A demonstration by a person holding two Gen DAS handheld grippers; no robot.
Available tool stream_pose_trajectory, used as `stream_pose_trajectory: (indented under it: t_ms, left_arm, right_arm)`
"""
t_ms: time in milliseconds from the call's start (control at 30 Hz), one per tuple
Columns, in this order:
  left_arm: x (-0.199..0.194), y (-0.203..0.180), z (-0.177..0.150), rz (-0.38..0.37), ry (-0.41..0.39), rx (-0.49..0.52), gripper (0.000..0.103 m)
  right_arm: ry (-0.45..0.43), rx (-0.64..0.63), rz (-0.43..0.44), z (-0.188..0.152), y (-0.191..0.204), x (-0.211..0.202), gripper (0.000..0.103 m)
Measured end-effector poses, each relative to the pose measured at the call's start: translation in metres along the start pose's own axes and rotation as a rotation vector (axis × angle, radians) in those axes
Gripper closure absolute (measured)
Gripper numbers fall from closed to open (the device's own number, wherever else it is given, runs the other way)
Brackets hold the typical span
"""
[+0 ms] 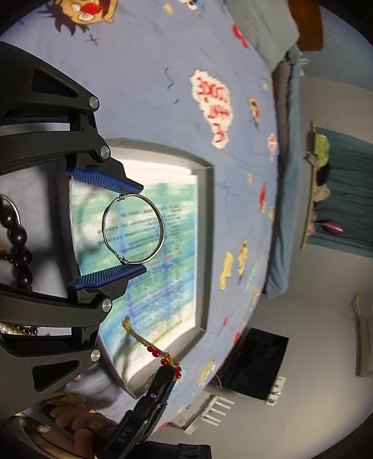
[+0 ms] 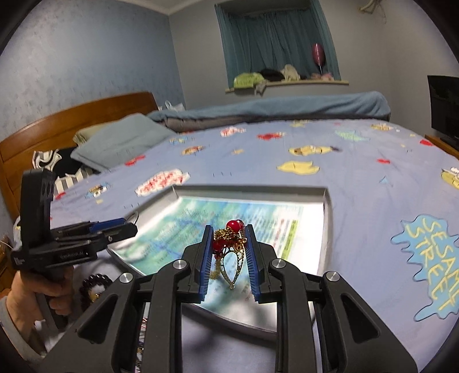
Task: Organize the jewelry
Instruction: 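Carry the bangle and the tassel pendant over the gray box with both grippers, then open both grippers to drop the bangle and pendant into the box, then move both open grippers back to the jewelry pile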
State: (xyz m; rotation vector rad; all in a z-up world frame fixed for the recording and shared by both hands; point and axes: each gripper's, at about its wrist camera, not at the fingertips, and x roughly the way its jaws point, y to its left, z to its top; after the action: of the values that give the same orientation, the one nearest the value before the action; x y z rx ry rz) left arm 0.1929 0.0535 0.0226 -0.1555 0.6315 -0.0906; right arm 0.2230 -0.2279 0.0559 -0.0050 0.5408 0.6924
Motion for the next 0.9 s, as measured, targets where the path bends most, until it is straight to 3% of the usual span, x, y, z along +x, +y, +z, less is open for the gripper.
stream_pose_trajectory:
  t_ms: [167,333,467,533,667,800,900]
  left_arm:
    - [0.008,-0.001,-0.005,0.026,0.037,0.018,0.05]
    - [0.003,-0.005,-0.007,0.038,0.014,0.036,0.039]
    - [-0.01,-0.001,-0.008,0.03,-0.036,0.011,0.036]
    - [-0.02,0.0,-0.011,0.045,-0.077,0.018,0.026]
    - [-0.037,0.001,-0.016,0.06,-0.122,0.027,0.025]
    - [-0.051,0.004,-0.026,0.074,-0.128,0.013,0.025]
    - [-0.059,0.006,-0.034,0.076,-0.129,0.001,0.023]
  right_arm:
    - [0.04,-0.016,-0.017,-0.006,0.004,0.009,0.081]
    - [0.033,-0.031,-0.026,-0.008,0.006,0.004,0.069]
    - [-0.017,-0.044,-0.016,-0.012,0.009,-0.011,0.065]
    - [-0.044,-0.047,-0.002,-0.015,0.011,-0.021,0.06]
    - [-0.089,-0.06,0.002,-0.021,0.018,-0.038,0.054]
    - [-0.108,-0.052,-0.004,-0.027,0.018,-0.052,0.052]
    - [-0.121,-0.033,-0.006,-0.035,0.016,-0.064,0.044]
